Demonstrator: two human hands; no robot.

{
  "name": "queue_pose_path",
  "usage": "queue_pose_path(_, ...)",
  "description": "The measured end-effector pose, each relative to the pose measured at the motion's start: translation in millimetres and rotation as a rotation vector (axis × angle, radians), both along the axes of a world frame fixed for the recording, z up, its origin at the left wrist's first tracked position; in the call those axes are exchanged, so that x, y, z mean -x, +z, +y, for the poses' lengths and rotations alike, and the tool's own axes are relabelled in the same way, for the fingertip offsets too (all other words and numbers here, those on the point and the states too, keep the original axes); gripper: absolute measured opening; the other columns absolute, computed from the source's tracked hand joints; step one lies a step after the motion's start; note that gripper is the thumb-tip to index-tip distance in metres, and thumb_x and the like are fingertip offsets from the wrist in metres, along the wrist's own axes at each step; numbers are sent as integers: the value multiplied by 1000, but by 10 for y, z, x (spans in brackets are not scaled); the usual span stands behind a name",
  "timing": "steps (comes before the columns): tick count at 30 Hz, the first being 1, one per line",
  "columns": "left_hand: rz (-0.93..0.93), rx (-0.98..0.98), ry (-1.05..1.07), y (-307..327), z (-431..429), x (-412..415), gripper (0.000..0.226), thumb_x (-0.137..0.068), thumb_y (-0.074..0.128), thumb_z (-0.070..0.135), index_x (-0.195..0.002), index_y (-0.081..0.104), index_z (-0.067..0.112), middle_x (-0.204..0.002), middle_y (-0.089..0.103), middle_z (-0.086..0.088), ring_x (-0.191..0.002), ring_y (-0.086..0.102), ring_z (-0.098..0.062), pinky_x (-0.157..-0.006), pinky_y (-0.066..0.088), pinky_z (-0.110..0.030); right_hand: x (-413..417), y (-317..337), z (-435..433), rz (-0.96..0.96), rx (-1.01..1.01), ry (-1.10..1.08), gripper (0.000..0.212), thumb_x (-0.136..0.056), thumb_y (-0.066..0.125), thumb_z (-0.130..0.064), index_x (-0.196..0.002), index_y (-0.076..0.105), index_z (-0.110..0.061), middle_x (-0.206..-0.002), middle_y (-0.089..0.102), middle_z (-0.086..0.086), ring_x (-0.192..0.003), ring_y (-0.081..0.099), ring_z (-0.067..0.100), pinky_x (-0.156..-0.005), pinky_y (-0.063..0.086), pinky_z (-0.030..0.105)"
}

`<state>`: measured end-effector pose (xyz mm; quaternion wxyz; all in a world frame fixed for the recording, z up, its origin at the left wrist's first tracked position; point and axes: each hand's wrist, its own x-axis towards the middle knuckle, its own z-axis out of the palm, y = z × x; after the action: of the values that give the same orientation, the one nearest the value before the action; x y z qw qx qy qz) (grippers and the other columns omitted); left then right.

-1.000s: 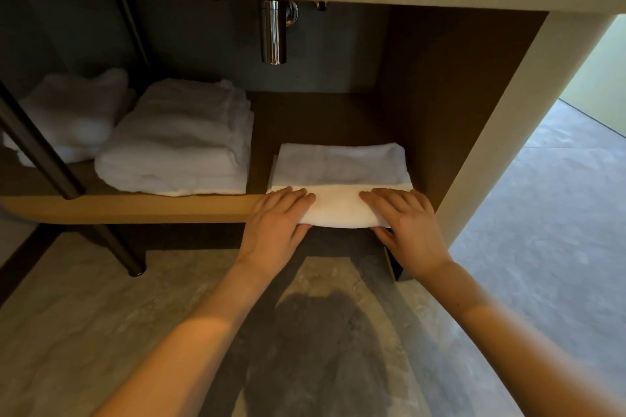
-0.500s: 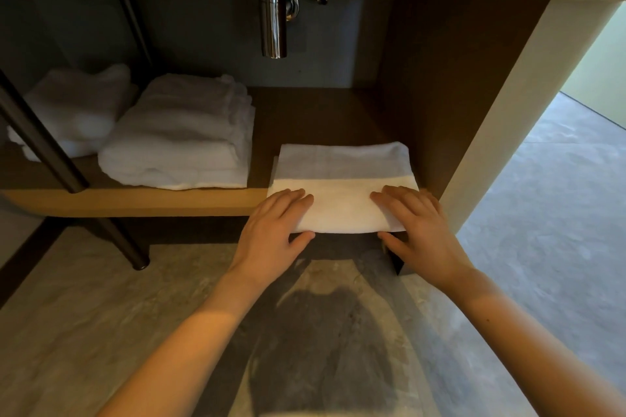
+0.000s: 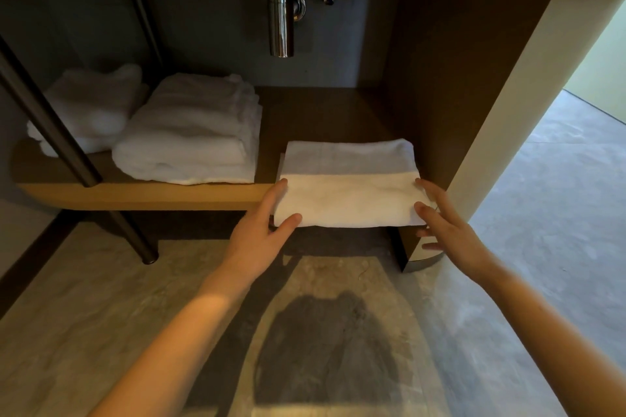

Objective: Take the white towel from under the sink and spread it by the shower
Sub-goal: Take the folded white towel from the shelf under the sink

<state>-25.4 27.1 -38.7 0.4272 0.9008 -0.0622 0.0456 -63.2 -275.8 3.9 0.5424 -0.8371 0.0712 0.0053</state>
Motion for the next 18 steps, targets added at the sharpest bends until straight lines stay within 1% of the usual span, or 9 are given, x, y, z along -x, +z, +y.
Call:
queue_pose_path(1,46,55,-53,6,-20,-44,61,-91,51,58,-141,17,59,-148,35,13,-126,45,-18,-97,43,-34,-36,2,-9,31,-63,11,33,-99,39,-47,-130,31,-54,-142,35,-4,-111,57,25,-80,57,29)
queue_pose_path(2,80,96,-92,11,-39,-85,60,-92,50,56,-142,17,57,-154,26,17,-134,38,-18,-103,39,-35,-76,-5,-18,49,-101,18,33,-99,40,-46,-130,33,-53,-140,35,-5,-110,58,26,-76,58,26)
queue_pose_path(4,158,220,-121,30,-63,-153,58,-94,50,54,-143,19,56,-154,20,23,-138,30,-17,-108,37,-39,-150,-40,-31,55,-166,19,32,-99,45,-43,-129,38,-52,-137,35,-6,-116,53,27,-77,60,28)
queue_pose_path(6,242,397,-132,42,-85,-219,52,-95,52,50,-138,25,56,-142,25,27,-135,31,-16,-100,44,-39,-219,-80,-30,34,-242,10,31,-98,51,-39,-125,43,-50,-132,39,-9,-119,47,25,-76,61,31)
queue_pose_path(8,293,513,-136,56,-103,-270,43,-95,53,44,-131,31,56,-136,28,22,-131,33,-19,-88,49,-32,-275,-99,-6,26,-330,-11,28,-96,55,-36,-121,48,-47,-127,41,-11,-118,46,24,-75,61,34)
queue_pose_path(9,307,553,-138,61,-108,-289,41,-96,54,40,-129,35,55,-137,29,18,-130,34,-21,-85,51,-31,-298,-105,9,28,-370,-24,27,-96,57,-35,-120,50,-45,-127,42,-11,-117,46,25,-75,61,36)
queue_pose_path(11,321,624,-144,47,-115,-315,40,-95,58,33,-125,40,53,-137,32,11,-127,37,-23,-85,55,-34,-332,-119,37,33,-419,-38,28,-94,60,-32,-120,52,-41,-127,41,-9,-115,47,26,-74,61,38)
queue_pose_path(15,387,752,-121,24,-158,-304,47,-93,62,23,-120,42,57,-124,35,16,-113,43,-17,-82,58,-36,-335,-167,52,45,-488,-77,28,-92,65,-24,-116,58,-37,-127,41,-7,-114,48,26,-74,61,37)
queue_pose_path(18,406,803,-109,15,-155,-278,50,-91,65,19,-118,46,57,-124,37,16,-111,46,-16,-77,59,-33,-303,-202,48,19,-484,-101,30,-90,67,-22,-117,59,-33,-126,43,-6,-114,48,25,-73,60,35)
